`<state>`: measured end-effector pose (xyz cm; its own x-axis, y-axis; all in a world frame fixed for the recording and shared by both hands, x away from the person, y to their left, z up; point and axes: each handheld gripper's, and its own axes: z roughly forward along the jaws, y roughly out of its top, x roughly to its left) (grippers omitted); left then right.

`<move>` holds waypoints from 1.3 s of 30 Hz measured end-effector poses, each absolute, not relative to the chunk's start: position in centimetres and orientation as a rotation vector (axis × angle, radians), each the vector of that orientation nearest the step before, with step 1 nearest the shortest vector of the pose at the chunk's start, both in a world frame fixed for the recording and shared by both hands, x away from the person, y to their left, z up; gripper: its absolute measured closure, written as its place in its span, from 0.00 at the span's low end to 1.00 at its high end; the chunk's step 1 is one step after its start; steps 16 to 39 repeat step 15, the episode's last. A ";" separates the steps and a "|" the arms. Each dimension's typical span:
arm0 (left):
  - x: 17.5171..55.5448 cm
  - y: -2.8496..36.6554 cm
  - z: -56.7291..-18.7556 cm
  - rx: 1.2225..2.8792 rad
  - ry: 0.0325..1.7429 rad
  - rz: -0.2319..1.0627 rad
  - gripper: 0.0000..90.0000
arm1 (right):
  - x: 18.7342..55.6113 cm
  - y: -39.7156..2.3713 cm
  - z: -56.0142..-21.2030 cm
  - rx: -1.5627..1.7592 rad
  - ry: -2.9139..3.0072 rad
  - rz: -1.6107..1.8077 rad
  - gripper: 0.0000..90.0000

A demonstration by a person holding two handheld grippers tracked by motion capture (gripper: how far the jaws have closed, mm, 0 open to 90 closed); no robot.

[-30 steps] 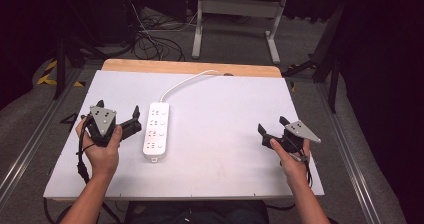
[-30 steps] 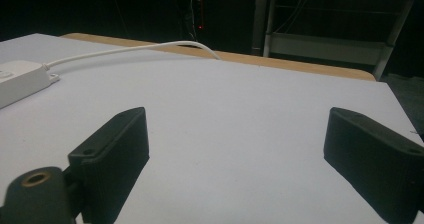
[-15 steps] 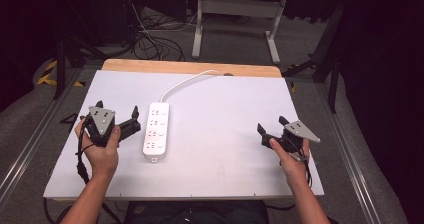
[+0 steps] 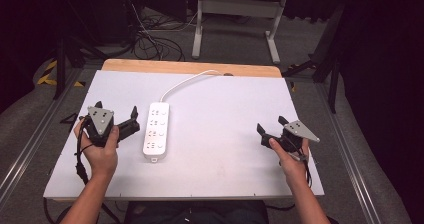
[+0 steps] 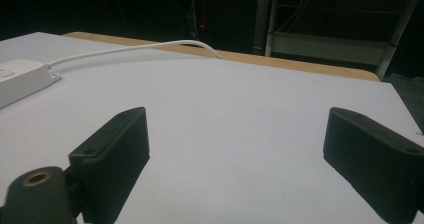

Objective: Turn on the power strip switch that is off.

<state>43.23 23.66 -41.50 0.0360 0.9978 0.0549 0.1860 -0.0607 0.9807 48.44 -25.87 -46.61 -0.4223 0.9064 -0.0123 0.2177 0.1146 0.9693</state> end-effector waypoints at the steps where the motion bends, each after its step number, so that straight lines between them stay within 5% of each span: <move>1: 43.2 23.7 -41.5 1.407 1.294 1.136 0.02 | 48.4 -25.9 -46.6 1.099 1.743 1.345 0.13; 39: 43.1 24.1 -41.6 1.395 1.315 1.128 0.02 | 48.8 -25.4 -46.8 1.094 1.762 1.346 0.13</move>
